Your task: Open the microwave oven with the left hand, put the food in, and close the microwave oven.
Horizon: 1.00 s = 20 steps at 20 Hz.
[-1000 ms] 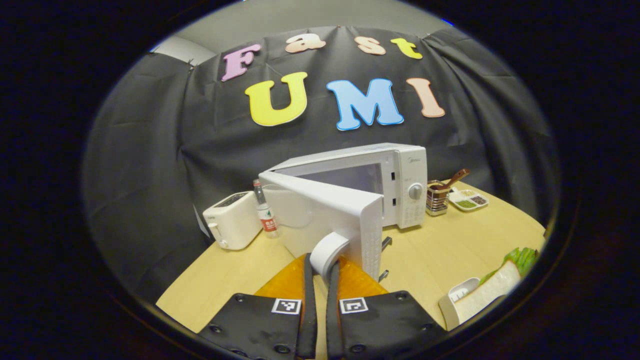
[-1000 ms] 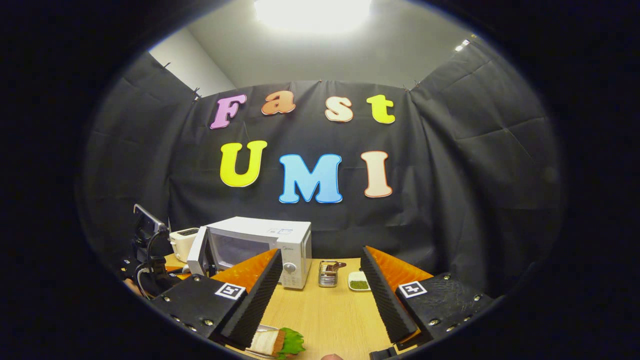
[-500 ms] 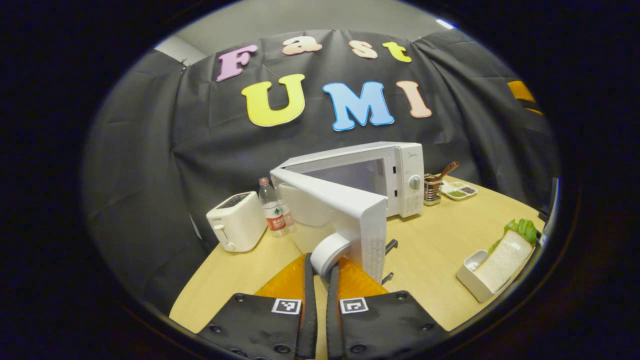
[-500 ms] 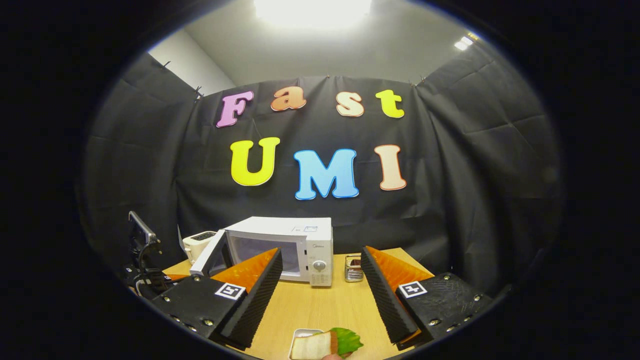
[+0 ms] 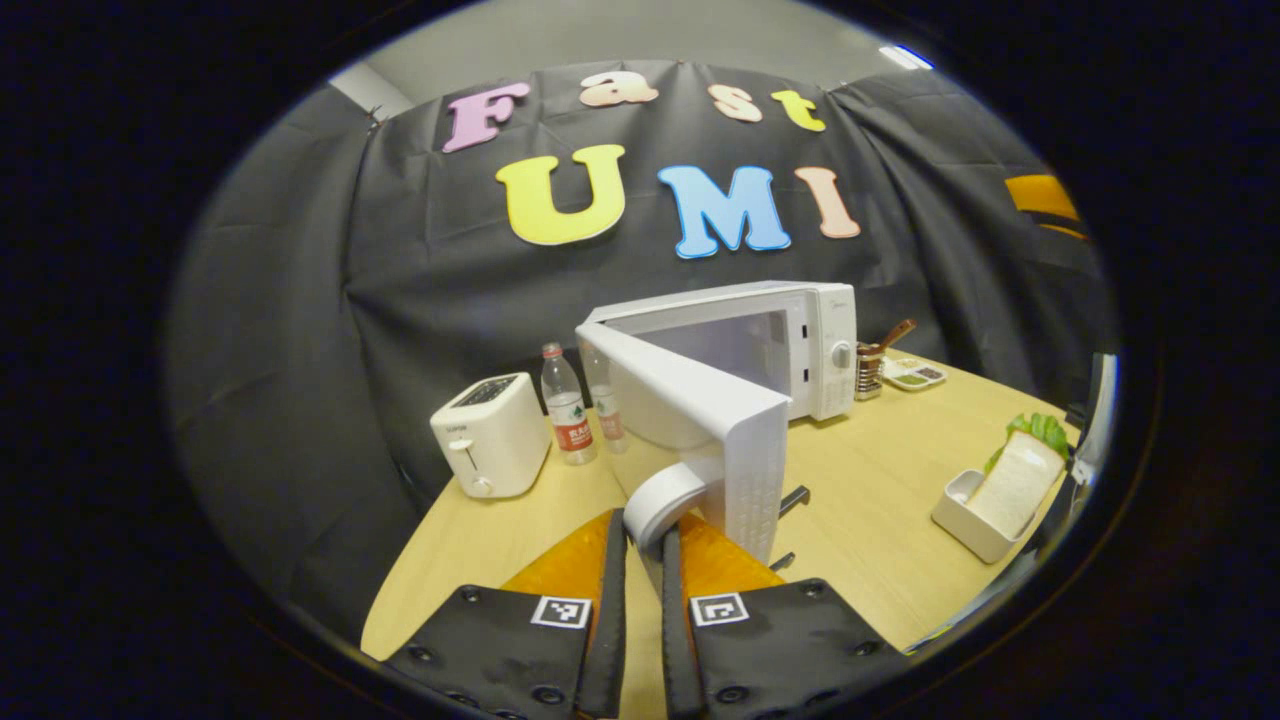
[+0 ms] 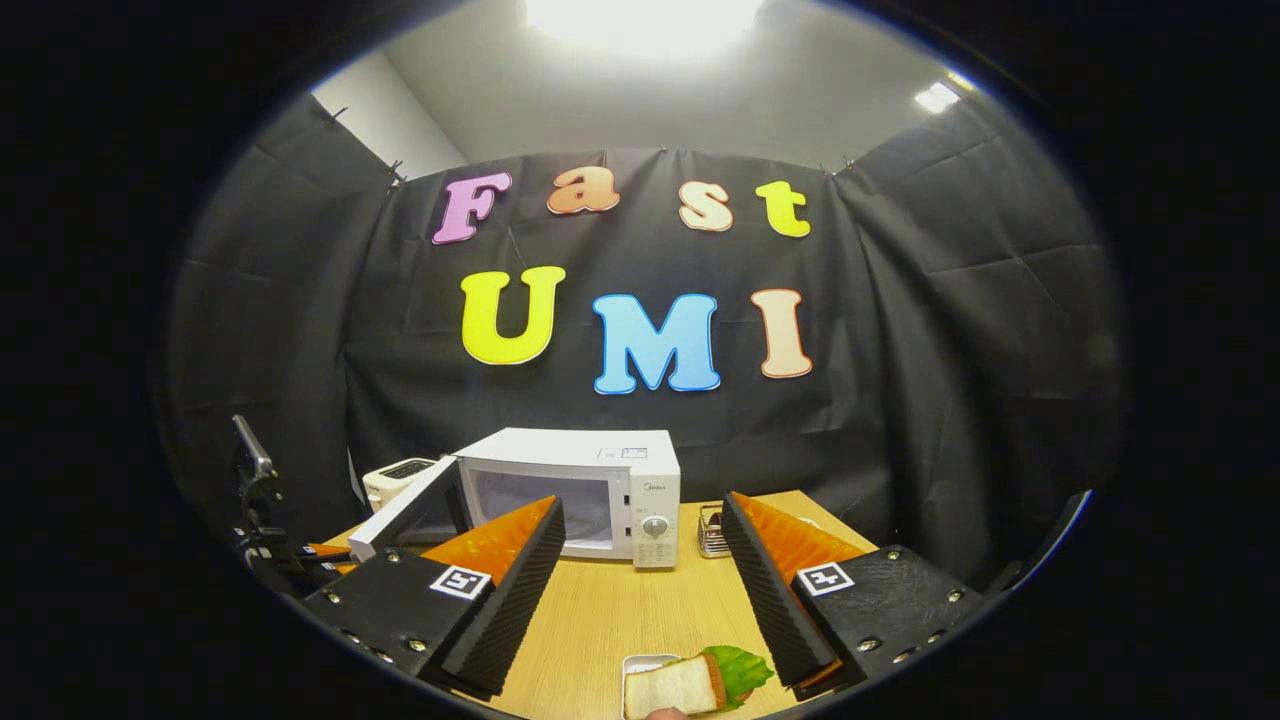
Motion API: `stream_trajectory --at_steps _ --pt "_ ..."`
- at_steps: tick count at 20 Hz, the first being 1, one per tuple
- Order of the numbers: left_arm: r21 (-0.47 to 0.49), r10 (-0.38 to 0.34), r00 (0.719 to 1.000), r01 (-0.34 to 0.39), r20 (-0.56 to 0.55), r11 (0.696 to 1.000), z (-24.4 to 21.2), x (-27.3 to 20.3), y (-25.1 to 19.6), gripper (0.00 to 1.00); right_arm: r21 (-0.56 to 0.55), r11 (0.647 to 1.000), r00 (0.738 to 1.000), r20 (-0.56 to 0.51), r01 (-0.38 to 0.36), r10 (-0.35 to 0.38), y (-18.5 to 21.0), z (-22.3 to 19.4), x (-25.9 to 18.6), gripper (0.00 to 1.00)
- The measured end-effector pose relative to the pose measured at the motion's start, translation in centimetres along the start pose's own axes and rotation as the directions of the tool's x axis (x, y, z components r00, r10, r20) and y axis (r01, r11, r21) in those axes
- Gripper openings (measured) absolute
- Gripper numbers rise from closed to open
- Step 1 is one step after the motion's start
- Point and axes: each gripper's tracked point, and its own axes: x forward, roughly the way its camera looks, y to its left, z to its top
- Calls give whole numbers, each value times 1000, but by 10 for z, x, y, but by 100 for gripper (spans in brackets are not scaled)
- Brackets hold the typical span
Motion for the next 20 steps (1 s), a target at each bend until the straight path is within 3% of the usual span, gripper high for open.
stream_trajectory --at_steps 6,9,14,20 --pt "-99 126 992 -125 1 987 -5 -31 29 52 39 998 994 -105 -39 43 -25 -20 16 96" --pt "-121 203 979 -197 36 973 15 -58 39 99 118 989 973 -205 -84 107 -33 -48 26 96" --pt "-168 280 950 -257 137 952 73 -101 41 96 288 950 897 -379 -117 226 -47 -99 31 98" --pt "-190 340 916 -303 212 934 123 -137 35 100 366 926 781 -550 -94 297 -69 -164 28 98"
